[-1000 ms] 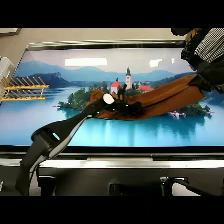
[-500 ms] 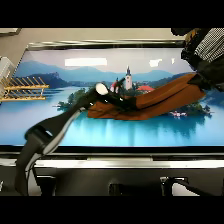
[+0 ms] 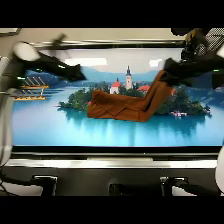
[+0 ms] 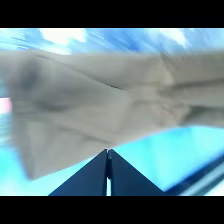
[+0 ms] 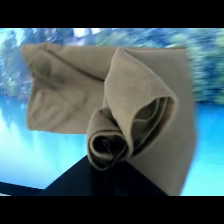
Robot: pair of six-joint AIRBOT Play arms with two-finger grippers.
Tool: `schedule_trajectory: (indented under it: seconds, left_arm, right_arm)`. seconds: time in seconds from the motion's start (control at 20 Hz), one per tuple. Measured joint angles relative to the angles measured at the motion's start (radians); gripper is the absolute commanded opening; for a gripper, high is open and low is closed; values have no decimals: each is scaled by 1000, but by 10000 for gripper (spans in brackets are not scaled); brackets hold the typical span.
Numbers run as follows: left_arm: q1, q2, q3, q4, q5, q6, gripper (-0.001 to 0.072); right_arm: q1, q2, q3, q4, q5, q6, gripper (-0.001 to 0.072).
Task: Fold the clothes and pants, and hang the long-sleeved shirts on hangers.
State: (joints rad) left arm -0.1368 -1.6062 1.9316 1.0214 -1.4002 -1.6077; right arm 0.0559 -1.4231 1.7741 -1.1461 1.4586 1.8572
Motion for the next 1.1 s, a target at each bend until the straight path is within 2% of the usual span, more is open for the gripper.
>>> schedule_trajectory:
  seconds: [0.25, 0.45, 0.8, 1.1]
  left_arm:
    - [214, 133, 0, 51, -91, 0, 13]
    - [318, 172, 0, 62, -122, 0, 13]
    - [360, 183, -10, 70, -134, 0, 13]
    - [364, 181, -47, 71, -119, 0, 13]
  right_arm:
    - [205, -111, 0, -32, -142, 100, 33]
    - [315, -199, 0, -36, -263, 172, 33]
    - [410, -284, 0, 39, -414, 232, 33]
    - [446, -332, 0, 60, -468, 250, 34]
